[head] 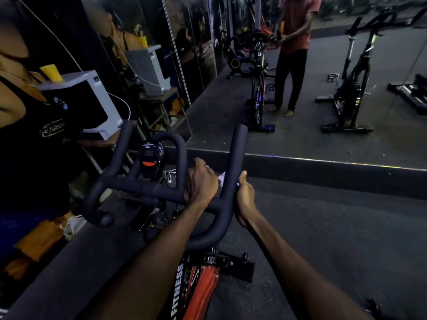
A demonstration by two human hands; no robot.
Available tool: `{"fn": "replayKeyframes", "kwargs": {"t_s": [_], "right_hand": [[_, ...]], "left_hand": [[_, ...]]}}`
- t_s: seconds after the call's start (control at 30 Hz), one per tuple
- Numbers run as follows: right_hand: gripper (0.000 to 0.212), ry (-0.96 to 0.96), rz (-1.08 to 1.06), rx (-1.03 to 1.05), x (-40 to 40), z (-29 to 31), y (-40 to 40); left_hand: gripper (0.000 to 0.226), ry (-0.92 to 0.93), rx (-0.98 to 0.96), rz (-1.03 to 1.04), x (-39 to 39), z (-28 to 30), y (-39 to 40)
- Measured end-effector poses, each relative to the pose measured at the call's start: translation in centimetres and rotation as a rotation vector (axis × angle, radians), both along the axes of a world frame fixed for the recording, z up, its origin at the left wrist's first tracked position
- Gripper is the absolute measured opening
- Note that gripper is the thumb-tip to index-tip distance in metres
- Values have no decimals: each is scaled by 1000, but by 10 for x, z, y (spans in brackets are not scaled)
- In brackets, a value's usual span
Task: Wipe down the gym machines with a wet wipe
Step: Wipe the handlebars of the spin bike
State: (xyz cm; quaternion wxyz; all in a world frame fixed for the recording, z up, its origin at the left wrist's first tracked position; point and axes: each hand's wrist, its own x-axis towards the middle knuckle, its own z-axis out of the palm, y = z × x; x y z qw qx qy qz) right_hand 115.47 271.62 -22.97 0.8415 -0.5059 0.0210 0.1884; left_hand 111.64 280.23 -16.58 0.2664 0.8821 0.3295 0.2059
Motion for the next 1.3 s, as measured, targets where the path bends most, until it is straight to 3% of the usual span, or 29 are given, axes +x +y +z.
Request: {"fn": "replayKeyframes", "kwargs": {"t_s": [0.13,0.3,0.37,0.47,0.53,0.63,0.7,0.77,0.83,1.03,1.13,1.3], "right_hand": [[65,36,-35,-22,-26,-2,-1],[53,71,49,-322,-60,-13,-20],[50,-122,72,-533,-57,-17,-37],[47,-475,-164,-814,-40,2,-51],[37,-665,-280,-859,-26,29,-46],[18,-1031,-163,-962,-31,60,-26],[18,-1269,29,-1284,-44,54,-23],[21,-1231,147,-1577,-60,41,-22],[26,-1148,173,-1641,-65,42,-21],[29,-766,136,-1290,-60,87,-21],[30,-744,176,-1425,-68,76,-13],[22,-758,89,-1264,-87,62,40]], "left_hand": [[14,-213,-30,-10,-8,-4,0],[14,-77,15,-134,-14,-8,5],[20,-24,35,-251,-18,-12,11],[22,-64,112,-436,-29,-16,24],[22,-138,182,-485,-37,-19,33],[24,-229,223,-472,-52,-20,49],[24,-270,235,-456,-58,-19,55],[24,-295,251,-449,-64,-19,61],[25,-285,255,-436,-70,-17,69],[27,-183,189,-297,-86,-14,91],[35,-141,162,-241,-97,-19,96],[41,-206,106,-115,-109,-21,97]]}}
